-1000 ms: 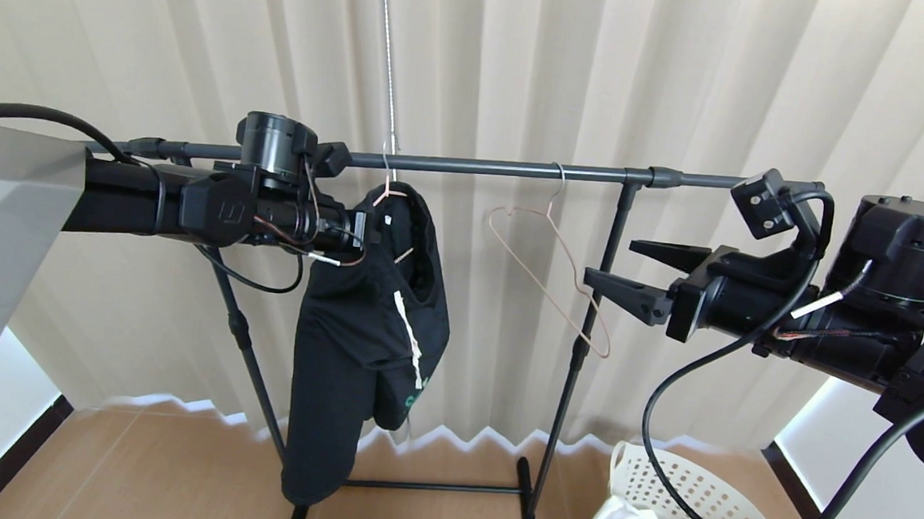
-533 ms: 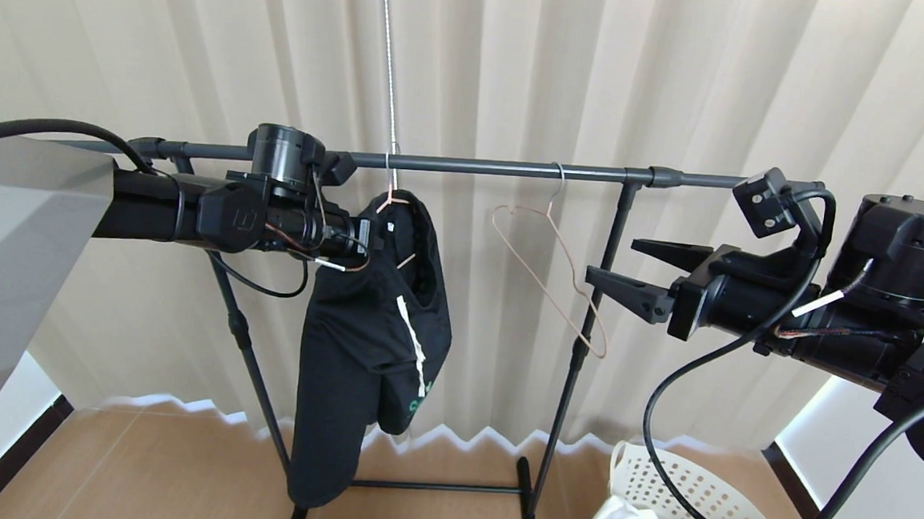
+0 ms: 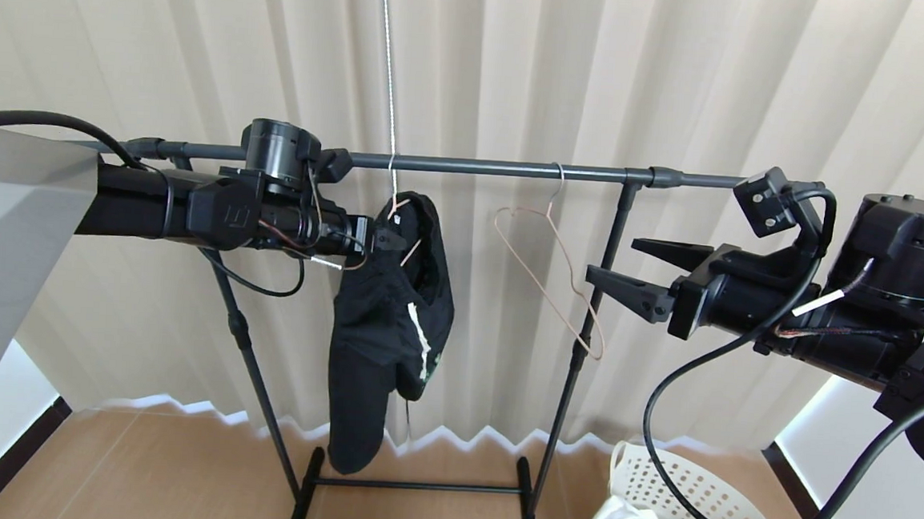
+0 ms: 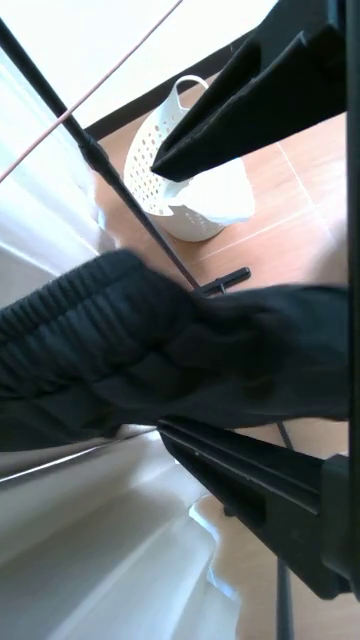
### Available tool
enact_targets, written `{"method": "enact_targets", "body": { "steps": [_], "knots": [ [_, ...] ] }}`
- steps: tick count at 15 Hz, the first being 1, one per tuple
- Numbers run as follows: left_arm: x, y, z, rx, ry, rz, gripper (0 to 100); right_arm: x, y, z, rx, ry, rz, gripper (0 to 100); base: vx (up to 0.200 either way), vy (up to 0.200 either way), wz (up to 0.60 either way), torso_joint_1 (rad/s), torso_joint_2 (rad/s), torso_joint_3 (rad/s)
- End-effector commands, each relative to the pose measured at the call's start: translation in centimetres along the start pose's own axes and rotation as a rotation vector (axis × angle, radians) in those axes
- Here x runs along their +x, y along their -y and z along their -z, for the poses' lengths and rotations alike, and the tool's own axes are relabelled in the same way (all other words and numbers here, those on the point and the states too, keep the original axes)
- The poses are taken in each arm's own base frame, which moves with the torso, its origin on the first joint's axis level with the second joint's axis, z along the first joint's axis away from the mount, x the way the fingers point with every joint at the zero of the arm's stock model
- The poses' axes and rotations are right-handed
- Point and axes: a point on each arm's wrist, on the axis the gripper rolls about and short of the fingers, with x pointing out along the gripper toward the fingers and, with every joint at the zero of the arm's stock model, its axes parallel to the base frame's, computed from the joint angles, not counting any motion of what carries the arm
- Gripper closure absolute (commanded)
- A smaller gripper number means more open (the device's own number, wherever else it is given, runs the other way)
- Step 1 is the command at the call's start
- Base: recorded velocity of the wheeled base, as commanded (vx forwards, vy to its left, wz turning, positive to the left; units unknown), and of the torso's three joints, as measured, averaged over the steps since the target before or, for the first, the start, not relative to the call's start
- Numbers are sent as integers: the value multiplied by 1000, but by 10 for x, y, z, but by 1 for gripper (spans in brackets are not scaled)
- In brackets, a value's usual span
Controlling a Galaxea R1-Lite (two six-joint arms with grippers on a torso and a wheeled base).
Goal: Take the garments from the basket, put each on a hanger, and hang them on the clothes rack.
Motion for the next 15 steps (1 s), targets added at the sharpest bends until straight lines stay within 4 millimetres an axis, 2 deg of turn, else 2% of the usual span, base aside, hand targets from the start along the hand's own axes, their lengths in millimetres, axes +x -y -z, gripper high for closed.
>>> {"method": "enact_targets", "body": {
  "steps": [1, 3, 4, 5, 7, 9, 10, 11, 12, 14, 15],
  "knots": [
    [-44, 12, -10, 14, 39, 3, 0, -2, -1, -3, -4, 12, -1, 0, 0, 0, 0, 0, 0, 0],
    [-88, 23, -2, 19, 37, 8, 0, -10, -5, -16, -11, 48, 31, 0, 0, 0, 0, 0, 0, 0],
    [-106, 28, 6, 18, 31, 9, 0, -22, -12, -26, -13, 63, 61, 0, 0, 0, 0, 0, 0, 0],
    [-141, 37, 20, 24, 32, 10, 0, -37, -22, -32, 5, 22, 138, 0, 0, 0, 0, 0, 0, 0],
    [-195, 49, 50, 51, 44, 10, 0, -56, -30, -27, 39, -78, 265, 0, 0, 0, 0, 0, 0, 0],
    [-246, 61, 87, 96, 78, 14, 0, -86, -42, -11, 27, -126, 361, 0, 0, 0, 0, 0, 0, 0],
    [-257, 64, 99, 111, 83, 16, 0, -94, -46, -6, 15, -132, 368, 0, 0, 0, 0, 0, 0, 0],
    [-272, 68, 119, 141, 91, 24, 0, -108, -55, 3, -2, -147, 375, 0, 0, 0, 0, 0, 0, 0],
    [-294, 71, 149, 173, 113, 18, 0, -126, -70, 16, -22, -169, 390, 0, 0, 0, 0, 0, 0, 0],
    [-311, 72, 181, 178, 138, -3, 0, -145, -84, 38, -41, -202, 418, 0, 0, 0, 0, 0, 0, 0],
    [-313, 72, 186, 178, 139, -11, 0, -148, -85, 43, -44, -209, 418, 0, 0, 0, 0, 0, 0, 0]
  ]
}}
